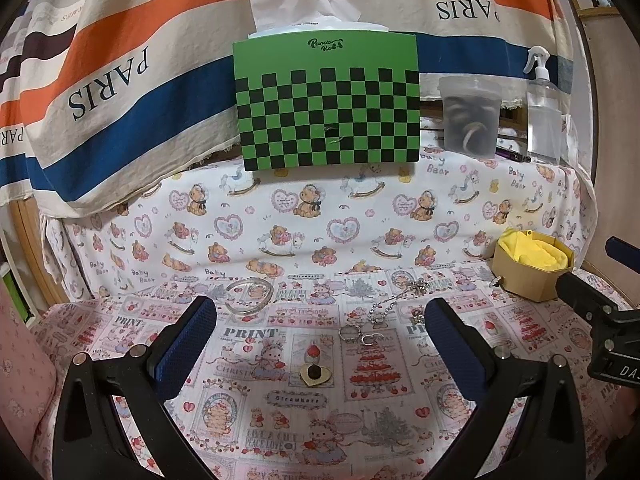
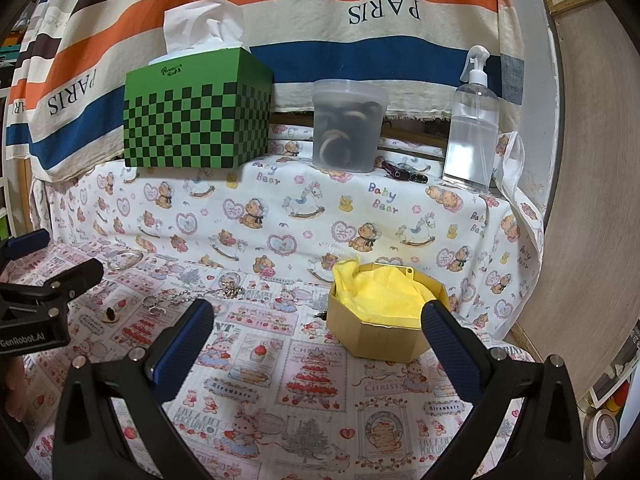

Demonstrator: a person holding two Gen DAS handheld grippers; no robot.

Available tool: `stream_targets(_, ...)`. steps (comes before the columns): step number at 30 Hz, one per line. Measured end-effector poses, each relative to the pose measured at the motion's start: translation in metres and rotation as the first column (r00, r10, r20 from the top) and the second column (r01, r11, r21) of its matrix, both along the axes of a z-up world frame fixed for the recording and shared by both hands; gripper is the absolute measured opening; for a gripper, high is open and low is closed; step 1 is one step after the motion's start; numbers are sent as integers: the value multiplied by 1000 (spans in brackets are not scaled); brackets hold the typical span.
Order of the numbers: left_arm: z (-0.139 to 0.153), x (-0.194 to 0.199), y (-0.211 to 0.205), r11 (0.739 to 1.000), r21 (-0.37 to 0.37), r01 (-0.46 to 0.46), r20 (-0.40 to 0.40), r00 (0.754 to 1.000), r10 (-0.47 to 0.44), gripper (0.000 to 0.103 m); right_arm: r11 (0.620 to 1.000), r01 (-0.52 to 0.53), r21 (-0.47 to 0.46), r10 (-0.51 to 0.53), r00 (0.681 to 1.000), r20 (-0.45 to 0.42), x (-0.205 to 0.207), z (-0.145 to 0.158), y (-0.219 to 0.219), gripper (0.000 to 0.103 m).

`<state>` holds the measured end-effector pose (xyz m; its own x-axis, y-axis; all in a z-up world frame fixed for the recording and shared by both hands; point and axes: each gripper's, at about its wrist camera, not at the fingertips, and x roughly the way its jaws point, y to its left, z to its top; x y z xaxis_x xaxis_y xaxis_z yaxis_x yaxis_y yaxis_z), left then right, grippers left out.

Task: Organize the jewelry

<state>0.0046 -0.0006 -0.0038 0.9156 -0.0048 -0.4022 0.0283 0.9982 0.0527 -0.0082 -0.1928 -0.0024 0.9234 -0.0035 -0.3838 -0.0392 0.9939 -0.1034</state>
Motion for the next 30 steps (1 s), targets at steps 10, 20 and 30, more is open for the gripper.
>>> stream_targets(10, -1, -1, -1, 1000, 3, 3, 1, 1000, -3, 103, 1000, -1, 1, 1, 1000, -4, 1, -1, 1, 103)
stream_targets(20, -2, -1, 0, 1000, 1, -1, -5, 1000, 1, 103, 1000, -2, 2, 2, 1000, -6, 1, -1, 1, 103)
stream_targets(30, -2, 0, 0, 1000, -3, -1, -12, 1000, 1, 103, 1000, -9, 4, 9, 1000, -16, 1, -2, 1, 103)
